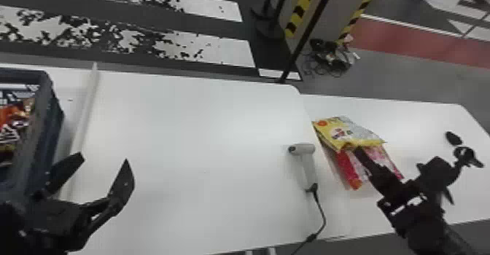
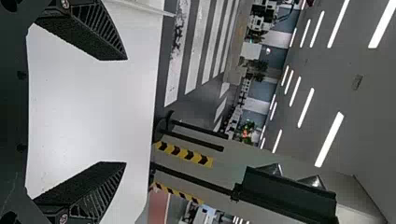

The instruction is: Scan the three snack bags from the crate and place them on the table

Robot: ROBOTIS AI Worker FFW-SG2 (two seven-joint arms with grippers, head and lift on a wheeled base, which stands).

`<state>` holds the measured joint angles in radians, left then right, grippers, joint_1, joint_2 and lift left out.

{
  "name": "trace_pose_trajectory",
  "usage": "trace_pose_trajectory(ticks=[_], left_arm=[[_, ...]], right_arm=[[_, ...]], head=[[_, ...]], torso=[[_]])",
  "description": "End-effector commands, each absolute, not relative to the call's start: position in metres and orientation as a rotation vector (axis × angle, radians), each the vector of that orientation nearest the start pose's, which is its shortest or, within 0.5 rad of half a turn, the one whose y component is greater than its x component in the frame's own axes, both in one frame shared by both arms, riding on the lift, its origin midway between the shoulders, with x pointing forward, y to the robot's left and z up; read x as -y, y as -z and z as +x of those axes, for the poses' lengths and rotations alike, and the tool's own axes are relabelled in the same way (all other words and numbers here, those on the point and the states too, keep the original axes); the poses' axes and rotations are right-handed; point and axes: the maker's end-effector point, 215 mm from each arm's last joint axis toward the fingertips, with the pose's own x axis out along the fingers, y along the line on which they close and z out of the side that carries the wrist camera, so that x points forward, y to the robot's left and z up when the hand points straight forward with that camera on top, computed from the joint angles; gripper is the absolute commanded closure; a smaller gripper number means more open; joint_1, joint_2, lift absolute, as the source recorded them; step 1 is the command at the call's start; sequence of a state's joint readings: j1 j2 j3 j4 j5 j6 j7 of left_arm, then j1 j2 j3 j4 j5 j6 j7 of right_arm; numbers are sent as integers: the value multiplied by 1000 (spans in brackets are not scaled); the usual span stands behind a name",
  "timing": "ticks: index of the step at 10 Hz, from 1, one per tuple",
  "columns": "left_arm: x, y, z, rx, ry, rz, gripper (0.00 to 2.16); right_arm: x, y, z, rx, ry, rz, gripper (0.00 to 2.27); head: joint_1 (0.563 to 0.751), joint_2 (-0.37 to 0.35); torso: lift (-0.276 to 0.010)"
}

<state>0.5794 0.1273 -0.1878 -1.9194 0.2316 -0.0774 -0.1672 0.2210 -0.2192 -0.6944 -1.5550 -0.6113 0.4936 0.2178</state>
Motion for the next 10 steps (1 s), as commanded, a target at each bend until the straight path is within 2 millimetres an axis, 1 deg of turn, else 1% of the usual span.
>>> trace_pose_trajectory(ticks=[1,2,3,4,5,6,7,9,10], left_arm=[[-106,412,385,-168,361,-226,70],[-105,412,385,-167,362,-227,70],[-104,412,385,-169,363,-226,70],[-101,411,384,-168,369,-226,70],[-98,411,383,-170,372,-225,70],[-97,412,383,-174,373,-223,70],[-96,412,383,-174,374,-221,70],[-96,412,383,-175,374,-220,70],[-96,413,382,-176,371,-220,70]], right_arm=[[546,448,411,-330,318,466,63],[521,432,413,-315,268,441,66],[494,421,416,-302,224,426,66],[462,415,417,-311,173,396,66],[424,413,416,-327,111,356,66],[387,405,416,-306,58,306,56],[356,395,416,-262,17,253,49],[304,390,413,-212,-51,232,46],[281,384,409,-167,-79,211,46]], head=[[695,-350],[695,-350],[695,-350],[695,-350],[695,-350],[695,-350],[695,-350],[695,-350],[695,-318]], torso=[[-62],[-62],[-62],[-62],[-62],[-62],[-62],[-62],[-62]])
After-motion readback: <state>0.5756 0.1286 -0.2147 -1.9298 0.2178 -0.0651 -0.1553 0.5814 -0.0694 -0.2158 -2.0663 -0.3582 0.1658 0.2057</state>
